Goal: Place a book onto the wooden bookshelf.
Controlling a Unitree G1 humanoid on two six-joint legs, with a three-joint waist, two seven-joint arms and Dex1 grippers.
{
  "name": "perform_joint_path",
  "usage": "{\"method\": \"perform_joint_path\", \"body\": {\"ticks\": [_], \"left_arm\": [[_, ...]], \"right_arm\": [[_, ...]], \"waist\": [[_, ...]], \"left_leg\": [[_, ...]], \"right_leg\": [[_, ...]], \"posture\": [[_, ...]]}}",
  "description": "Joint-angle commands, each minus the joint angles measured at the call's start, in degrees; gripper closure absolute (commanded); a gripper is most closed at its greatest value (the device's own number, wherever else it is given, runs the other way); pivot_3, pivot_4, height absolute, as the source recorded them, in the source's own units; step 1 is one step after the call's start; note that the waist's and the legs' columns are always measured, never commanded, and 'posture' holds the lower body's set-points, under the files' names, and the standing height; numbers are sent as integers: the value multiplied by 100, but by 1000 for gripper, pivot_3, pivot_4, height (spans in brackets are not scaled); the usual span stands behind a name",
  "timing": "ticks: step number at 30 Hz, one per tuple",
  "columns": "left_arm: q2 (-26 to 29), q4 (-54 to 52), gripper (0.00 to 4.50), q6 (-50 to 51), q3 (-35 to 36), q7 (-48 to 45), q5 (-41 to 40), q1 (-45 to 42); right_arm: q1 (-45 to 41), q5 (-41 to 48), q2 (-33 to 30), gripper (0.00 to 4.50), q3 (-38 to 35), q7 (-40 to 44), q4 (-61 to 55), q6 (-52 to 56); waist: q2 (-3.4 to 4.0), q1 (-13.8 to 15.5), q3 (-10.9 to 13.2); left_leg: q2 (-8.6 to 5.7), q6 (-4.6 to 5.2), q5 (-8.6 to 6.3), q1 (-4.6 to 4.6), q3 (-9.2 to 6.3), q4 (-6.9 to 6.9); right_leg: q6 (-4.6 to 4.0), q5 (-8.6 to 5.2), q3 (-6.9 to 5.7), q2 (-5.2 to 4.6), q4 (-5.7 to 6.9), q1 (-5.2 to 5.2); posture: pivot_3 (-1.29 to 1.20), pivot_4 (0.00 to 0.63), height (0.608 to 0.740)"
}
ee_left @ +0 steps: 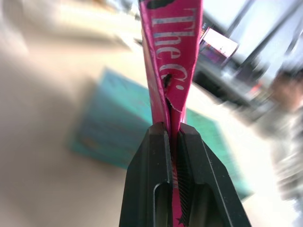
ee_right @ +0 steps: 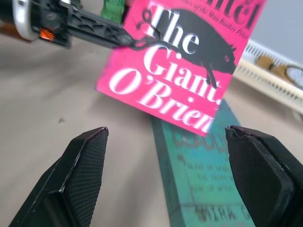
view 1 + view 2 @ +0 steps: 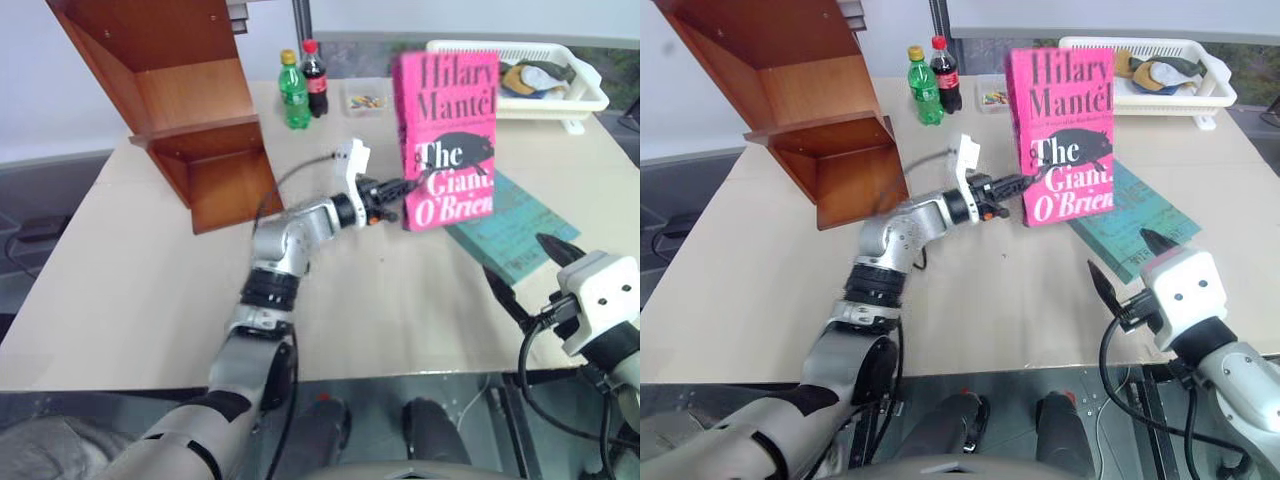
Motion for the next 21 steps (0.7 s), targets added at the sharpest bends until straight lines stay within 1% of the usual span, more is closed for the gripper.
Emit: {"method": "perform_joint_path", "body": {"ticks": [1,3,5,6,8,12,14,16,19,21], "left_arm": [[585,-622,4439,-1265,-334,-386,709,-100],[1068,-703,4439,-2084,-502,-550,1217,-152],[1503,-657,4439,-2899,-672,-241,2013,-326],[1654,-638,4439,-3127,-685,-87,2275,-452],[1963,-549,4439,-3447,-643,75,2650,-698],[2763,-66,4439,-4116,-655,12,3309,-1308],[3134,452,4439,-4533,-732,-83,3571,-1759],[3382,986,4439,-4880,-803,-226,3714,-2153],[3852,1378,4439,-4761,-931,-945,3904,-2712],[4146,1428,4439,-4409,-955,-1546,3875,-2922]], "right_arm": [[-417,-89,104,428,223,215,-4,93],[-735,-183,159,428,430,351,152,128],[-1050,-271,230,428,588,530,377,105],[-1196,-302,273,428,654,634,488,78],[-1537,-423,373,428,885,764,660,83],[-2281,-709,688,428,1464,847,953,165],[-2680,-766,879,428,1728,900,1071,272],[-3036,-809,1046,428,1937,977,1211,375],[-3234,-819,1097,428,2007,1475,1623,138],[-3375,-942,1072,428,2076,1775,1893,-51]], "waist": [[-2,-15,1],[-2,-14,1],[-5,-15,3],[-6,-10,4],[-10,8,6],[-13,-25,9],[-14,-41,9],[-12,-33,9],[-15,-39,10],[-14,-57,10]], "left_leg": [[1,0,0,1,1,0],[1,0,0,1,2,0],[6,0,0,2,4,-3],[6,0,0,2,3,-4],[6,0,0,-2,0,-4],[4,2,-2,-8,-7,-4],[5,1,-2,-12,-5,-9],[5,1,-2,-15,-5,-14],[3,1,-2,-21,-9,-14],[-1,4,-3,-42,-14,-9]], "right_leg": [[0,0,0,0,-1,1],[0,0,1,0,-2,1],[-1,1,1,4,-7,1],[-1,1,0,4,-7,1],[-1,1,-1,4,-8,-1],[-1,1,-10,3,-13,-4],[-1,1,-7,3,-11,-14],[-1,0,-8,4,-12,-20],[-1,0,-11,4,-15,-24],[-1,0,-18,4,-16,-39]], "posture": [[0,150,740],[0,150,740],[0,150,740],[0,150,740],[0,150,740],[0,150,740],[0,150,740],[0,150,740],[0,150,740],[0,150,740]]}}
